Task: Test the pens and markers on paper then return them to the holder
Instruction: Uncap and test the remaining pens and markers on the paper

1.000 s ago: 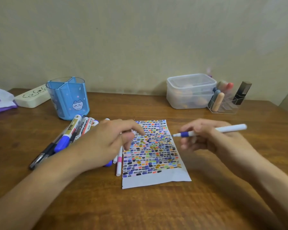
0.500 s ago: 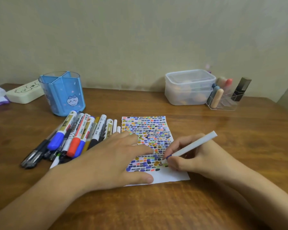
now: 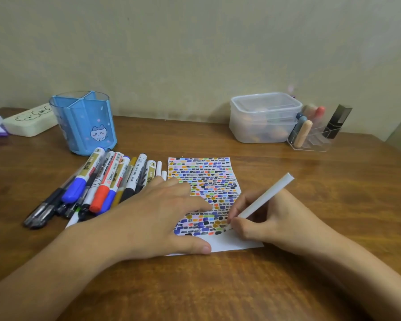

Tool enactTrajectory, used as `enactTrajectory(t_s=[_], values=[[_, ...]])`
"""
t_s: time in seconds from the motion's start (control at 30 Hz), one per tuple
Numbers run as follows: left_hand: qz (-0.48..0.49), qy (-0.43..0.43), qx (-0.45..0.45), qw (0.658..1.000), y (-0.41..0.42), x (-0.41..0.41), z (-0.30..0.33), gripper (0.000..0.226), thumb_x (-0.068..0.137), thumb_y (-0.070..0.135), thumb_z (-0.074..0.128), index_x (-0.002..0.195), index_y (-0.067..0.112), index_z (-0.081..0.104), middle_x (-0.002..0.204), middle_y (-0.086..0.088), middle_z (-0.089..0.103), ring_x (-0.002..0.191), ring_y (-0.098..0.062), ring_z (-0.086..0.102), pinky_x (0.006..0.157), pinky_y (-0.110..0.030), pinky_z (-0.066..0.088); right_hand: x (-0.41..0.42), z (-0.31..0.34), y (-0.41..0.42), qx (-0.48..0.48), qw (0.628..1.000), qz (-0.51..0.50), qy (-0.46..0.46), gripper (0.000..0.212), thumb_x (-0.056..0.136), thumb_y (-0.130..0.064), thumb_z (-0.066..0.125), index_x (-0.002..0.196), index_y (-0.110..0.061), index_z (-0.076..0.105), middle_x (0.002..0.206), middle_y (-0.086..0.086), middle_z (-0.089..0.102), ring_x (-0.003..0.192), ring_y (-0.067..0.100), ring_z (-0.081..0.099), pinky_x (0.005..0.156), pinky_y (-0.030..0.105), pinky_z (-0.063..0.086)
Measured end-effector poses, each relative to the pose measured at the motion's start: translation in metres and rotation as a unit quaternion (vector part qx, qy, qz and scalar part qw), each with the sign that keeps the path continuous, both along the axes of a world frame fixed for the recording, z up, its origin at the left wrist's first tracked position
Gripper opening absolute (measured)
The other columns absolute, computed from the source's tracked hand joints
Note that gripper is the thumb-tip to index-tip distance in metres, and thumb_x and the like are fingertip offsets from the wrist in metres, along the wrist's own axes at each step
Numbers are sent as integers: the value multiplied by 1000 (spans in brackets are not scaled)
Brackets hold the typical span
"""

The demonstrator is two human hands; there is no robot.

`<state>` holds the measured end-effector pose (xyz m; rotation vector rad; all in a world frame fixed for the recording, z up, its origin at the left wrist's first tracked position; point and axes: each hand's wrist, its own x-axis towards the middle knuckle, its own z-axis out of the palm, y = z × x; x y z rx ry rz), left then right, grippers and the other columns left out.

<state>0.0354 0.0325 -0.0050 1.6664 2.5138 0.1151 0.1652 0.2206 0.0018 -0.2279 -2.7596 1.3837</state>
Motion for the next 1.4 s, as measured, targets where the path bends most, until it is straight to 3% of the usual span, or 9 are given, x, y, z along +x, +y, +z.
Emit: enactTrajectory(t_s=[0.2, 0.33, 0.43, 0.73, 0.87, 1.03, 1.4], values=[[1, -6, 7, 1000, 0, 0, 0, 75, 76, 85, 40, 143, 51, 33, 96, 28, 33, 96, 3, 25, 86, -14, 24, 0, -1, -1, 1, 1000, 13, -1, 14, 82, -6, 72, 75, -18, 75, 68, -6, 70, 60, -1, 56, 57, 12, 43], [4, -3, 2, 1000, -1, -2, -2, 76, 74, 86, 39, 142, 52, 32, 98, 27, 34, 100, 1, 27, 86, -23, 23, -2, -2, -1, 10, 1000, 15, -5, 12, 80, -7, 72, 76, -18, 75, 69, -4, 71, 61, 1, 57, 57, 16, 44], [2, -1, 0, 1000, 0, -2, -2, 76, 74, 86, 39, 142, 51, 33, 97, 28, 33, 99, 2, 27, 86, -22, 22, -2, -2, 1, 18, 1000, 7, 0, 10, 79, -10, 73, 75, -19, 74, 70, -2, 71, 59, 0, 55, 56, 18, 45], [2, -7, 10, 1000, 0, 0, 1, 73, 79, 82, 42, 144, 50, 32, 101, 23, 34, 93, 1, 22, 85, -1, 17, -3, -2, 0, 20, 1000, 7, -1, 12, 79, -11, 73, 74, -22, 74, 68, -7, 71, 59, -2, 57, 56, 15, 44], [2, -6, 10, 1000, 0, 1, 1, 74, 79, 82, 42, 144, 50, 32, 97, 24, 32, 93, 1, 22, 84, -4, 19, -2, -1, 0, 5, 1000, 8, 8, 15, 81, -6, 73, 74, -19, 75, 67, -8, 70, 60, -2, 57, 56, 12, 43], [1, -1, 2, 1000, -1, 1, 0, 73, 78, 82, 41, 144, 51, 31, 101, 22, 34, 98, 1, 25, 86, -22, 22, -3, -2, 0, 22, 1000, 11, 1, 15, 79, -8, 74, 73, -22, 74, 68, -7, 71, 61, -1, 59, 57, 15, 45], [0, -14, 11, 1000, -1, 1, 0, 72, 78, 82, 43, 143, 52, 32, 105, 23, 36, 98, 1, 24, 84, -12, 24, -3, -2, 2, 22, 1000, 14, 9, 11, 78, -10, 72, 75, -20, 75, 71, -6, 72, 63, 0, 60, 58, 15, 46]])
